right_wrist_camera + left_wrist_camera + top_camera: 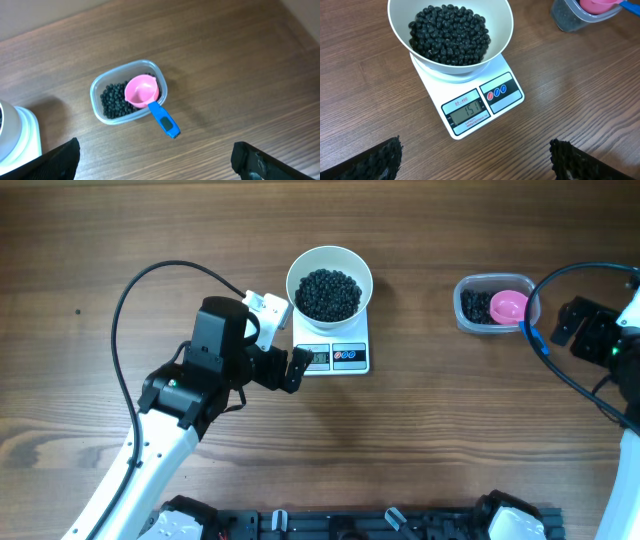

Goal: Scoop item into bowl and weigh 150g on scale
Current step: 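Pull the open right gripper back to the right of the tub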

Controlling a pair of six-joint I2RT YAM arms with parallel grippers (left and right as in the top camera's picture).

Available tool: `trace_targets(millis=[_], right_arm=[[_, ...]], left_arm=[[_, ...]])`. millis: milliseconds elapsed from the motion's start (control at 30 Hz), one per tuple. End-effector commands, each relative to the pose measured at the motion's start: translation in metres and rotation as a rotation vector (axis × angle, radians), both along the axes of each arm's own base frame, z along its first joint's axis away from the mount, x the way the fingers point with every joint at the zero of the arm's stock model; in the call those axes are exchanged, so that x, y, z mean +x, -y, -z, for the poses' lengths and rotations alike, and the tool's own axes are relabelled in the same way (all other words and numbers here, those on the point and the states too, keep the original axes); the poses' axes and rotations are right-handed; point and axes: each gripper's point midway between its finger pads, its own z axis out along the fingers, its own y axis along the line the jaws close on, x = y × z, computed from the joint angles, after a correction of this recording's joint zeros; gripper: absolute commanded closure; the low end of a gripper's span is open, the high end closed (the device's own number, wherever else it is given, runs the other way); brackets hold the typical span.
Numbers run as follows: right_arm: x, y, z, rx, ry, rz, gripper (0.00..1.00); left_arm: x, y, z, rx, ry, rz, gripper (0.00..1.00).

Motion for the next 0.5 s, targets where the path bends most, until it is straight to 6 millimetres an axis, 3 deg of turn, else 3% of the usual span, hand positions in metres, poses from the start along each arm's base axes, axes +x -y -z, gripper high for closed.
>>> trace_targets(millis=[0,133,233,267,367,467], right_arm=[[0.004,-0.002,-0.002,0.015,0.010,-0.005,0.00],[0.015,0.001,0.001,0.176,0.057,0.155,0.00],[0.045,0.014,-0.004,0.503,0.209,0.481,0.00],[0.048,0.016,-0.001,0.524,0.212,0.503,0.00],[0.059,0.023,0.010,0.477,0.181,0.475,0.00],[0.057,0.022,0.023,0.298,0.080,0.291,0.00]], left_arm=[[0.003,0.001,-0.005,0.009,0.024,0.014,0.00],[0.003,0.001,-0.005,0.010,0.024,0.014,0.00],[0.003,0.001,-0.005,0.010,0.024,0.014,0.00],[0.003,0.001,-0.005,0.009,0.024,0.014,0.00],[0.003,0.001,-0.005,0.009,0.024,0.014,0.00],[0.003,0.001,-0.005,0.009,0.024,0.014,0.00]])
